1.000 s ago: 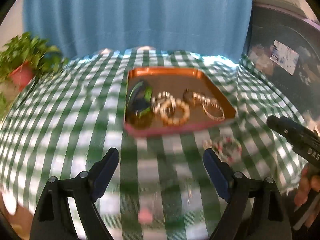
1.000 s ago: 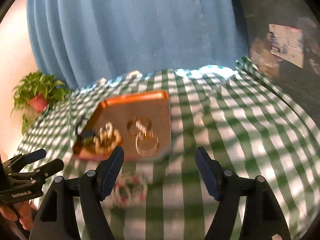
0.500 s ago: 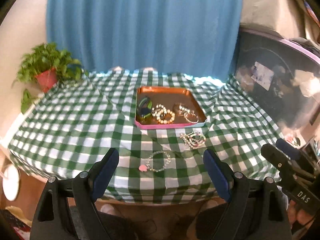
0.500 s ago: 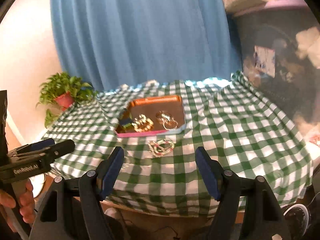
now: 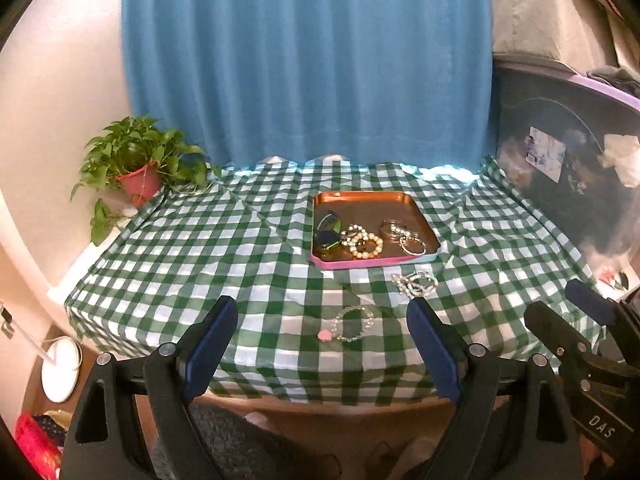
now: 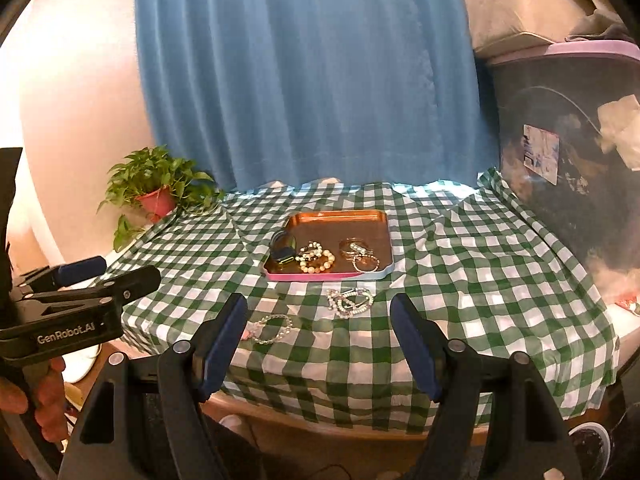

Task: Organize jewelry
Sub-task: 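Withdraw both open grippers from the tray toward the remaining bracelets, then grasp the crystal bead bracelet with the left gripper while the right grasps the pink-white beaded bracelet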

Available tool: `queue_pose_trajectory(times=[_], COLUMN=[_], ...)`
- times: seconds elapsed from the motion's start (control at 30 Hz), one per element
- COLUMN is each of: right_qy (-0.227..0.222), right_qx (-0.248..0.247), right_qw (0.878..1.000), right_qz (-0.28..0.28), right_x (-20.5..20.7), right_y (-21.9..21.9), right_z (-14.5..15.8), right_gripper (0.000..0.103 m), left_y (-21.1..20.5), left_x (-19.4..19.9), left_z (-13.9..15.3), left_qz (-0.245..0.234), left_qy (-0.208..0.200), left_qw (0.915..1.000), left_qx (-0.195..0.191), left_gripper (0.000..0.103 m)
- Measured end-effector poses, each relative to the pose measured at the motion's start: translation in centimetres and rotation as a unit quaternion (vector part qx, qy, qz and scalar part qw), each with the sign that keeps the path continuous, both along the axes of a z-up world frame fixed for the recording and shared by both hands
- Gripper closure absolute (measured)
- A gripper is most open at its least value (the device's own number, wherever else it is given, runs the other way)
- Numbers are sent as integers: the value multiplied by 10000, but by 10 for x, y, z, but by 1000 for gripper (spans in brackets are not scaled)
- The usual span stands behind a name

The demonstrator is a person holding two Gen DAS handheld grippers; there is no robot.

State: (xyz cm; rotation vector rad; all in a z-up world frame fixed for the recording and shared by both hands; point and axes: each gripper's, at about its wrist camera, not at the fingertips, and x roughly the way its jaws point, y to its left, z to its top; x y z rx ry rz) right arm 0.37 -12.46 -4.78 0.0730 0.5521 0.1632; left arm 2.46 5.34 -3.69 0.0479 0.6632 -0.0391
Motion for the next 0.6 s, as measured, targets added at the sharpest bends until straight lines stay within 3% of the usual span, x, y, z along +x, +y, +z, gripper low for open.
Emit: queue_pose_trajectory(times=[0.3,0.6], right_qy=[96,182], right_qx=[63,171], right_qw=[9999,9996], right_qz=[7,156], right_x=[16,44], right_y=[-4,-2], right_z=[-12,-44], right_gripper=[32,32], left_y=[-11,19], left_x=[19,64], left_z=[-22,-67], left_qz=[-365,-385], left_qy=[225,462], left_qw=[9991,9969], left_qx=[61,-504], left_gripper=[17,17])
